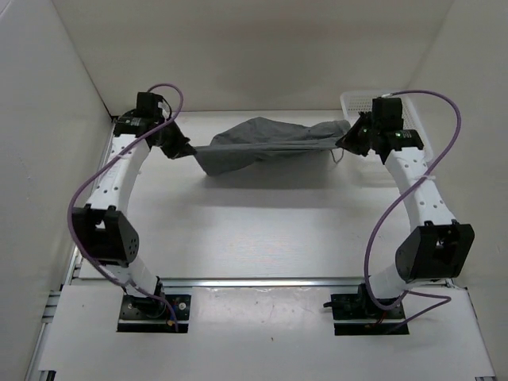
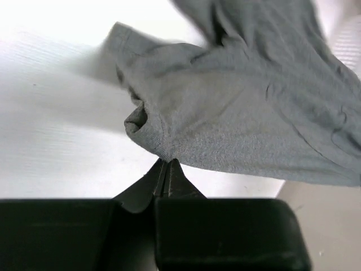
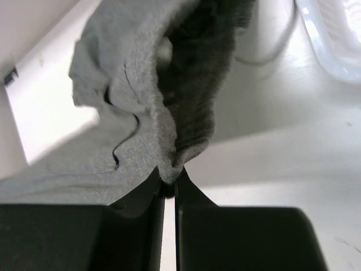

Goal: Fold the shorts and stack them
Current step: Flatten the shorts out

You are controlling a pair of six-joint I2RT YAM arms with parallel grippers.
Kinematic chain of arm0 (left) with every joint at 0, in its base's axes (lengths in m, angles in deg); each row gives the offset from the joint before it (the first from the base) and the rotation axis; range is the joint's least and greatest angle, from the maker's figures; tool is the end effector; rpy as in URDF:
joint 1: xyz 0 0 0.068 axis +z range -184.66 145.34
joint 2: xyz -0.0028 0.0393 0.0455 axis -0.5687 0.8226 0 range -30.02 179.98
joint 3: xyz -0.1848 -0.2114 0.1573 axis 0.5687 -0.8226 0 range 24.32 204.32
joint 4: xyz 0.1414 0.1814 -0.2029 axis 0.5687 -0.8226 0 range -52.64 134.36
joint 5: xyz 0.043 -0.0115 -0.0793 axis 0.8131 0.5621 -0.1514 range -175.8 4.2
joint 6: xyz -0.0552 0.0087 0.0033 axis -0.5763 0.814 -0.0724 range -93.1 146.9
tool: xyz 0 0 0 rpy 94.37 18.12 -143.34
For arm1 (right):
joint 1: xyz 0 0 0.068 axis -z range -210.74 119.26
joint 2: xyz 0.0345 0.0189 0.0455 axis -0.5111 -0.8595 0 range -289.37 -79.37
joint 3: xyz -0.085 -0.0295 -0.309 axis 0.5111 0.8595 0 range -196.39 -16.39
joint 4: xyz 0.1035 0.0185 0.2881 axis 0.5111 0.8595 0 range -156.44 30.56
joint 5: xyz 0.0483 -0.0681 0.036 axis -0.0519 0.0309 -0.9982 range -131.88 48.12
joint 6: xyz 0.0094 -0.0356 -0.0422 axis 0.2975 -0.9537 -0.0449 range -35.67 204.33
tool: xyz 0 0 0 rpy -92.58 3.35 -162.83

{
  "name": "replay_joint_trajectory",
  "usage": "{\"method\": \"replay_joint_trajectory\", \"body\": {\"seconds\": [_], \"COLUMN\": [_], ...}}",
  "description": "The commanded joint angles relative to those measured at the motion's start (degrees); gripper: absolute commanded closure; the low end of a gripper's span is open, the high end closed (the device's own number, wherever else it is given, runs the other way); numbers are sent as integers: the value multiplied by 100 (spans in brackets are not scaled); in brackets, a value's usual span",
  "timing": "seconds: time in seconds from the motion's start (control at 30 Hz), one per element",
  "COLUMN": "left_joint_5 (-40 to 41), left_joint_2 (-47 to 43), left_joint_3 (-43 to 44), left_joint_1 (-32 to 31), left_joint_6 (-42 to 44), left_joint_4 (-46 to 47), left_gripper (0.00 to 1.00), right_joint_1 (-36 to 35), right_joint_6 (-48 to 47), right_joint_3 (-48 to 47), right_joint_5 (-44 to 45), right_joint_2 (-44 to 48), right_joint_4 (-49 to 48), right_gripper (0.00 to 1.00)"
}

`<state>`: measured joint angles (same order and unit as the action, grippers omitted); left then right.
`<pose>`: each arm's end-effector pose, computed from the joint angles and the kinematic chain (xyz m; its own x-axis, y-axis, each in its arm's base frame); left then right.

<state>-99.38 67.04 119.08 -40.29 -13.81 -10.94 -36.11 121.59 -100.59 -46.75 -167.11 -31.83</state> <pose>0.4106 -0.0496 0.3795 -0.7809 -0.5600 -0.2767 -0.3809 0.7780 -0.4997 0.3900 0.0400 0.4000 -0.5862 0.5508 -0.5942 0.2452 0.8196 0.5178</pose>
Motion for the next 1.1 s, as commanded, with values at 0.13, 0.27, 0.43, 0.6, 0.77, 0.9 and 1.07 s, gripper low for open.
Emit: {"method": "replay_joint_trajectory", "body": {"seconds": [0.13, 0.27, 0.43, 0.6, 0.77, 0.9, 1.07], "left_joint_5": [119, -74, 224, 295, 295, 295, 295], "left_joint_2": [-1249, -1067, -837, -908, -785, -785, -785], "left_joint_3": [-1799, -3462, -3474, -3280, -3280, -3280, -3280], "left_joint_1": [-358, -553, -676, -676, -729, -782, -782], "left_joint_6": [-77, -192, -139, -86, -86, -86, -86], "left_joint_4": [27, 547, 547, 547, 547, 547, 547], "left_gripper": [90, 90, 90, 90, 90, 90, 90], "right_joint_1": [106, 255, 387, 387, 387, 387, 387], "right_joint_6": [-449, -395, -131, 282, 869, 871, 923], "right_joint_3": [1878, 3224, 3700, 4341, 5246, 5195, 4826], "right_joint_5": [670, 566, 39, -575, -1192, -1087, -964], "right_joint_2": [890, 943, 1241, 1760, 1683, 1401, 726], "right_joint_4": [1127, 855, 723, 162, -1119, -1474, -1895], "right_gripper": [85, 19, 3, 1, 2, 3, 8]}}
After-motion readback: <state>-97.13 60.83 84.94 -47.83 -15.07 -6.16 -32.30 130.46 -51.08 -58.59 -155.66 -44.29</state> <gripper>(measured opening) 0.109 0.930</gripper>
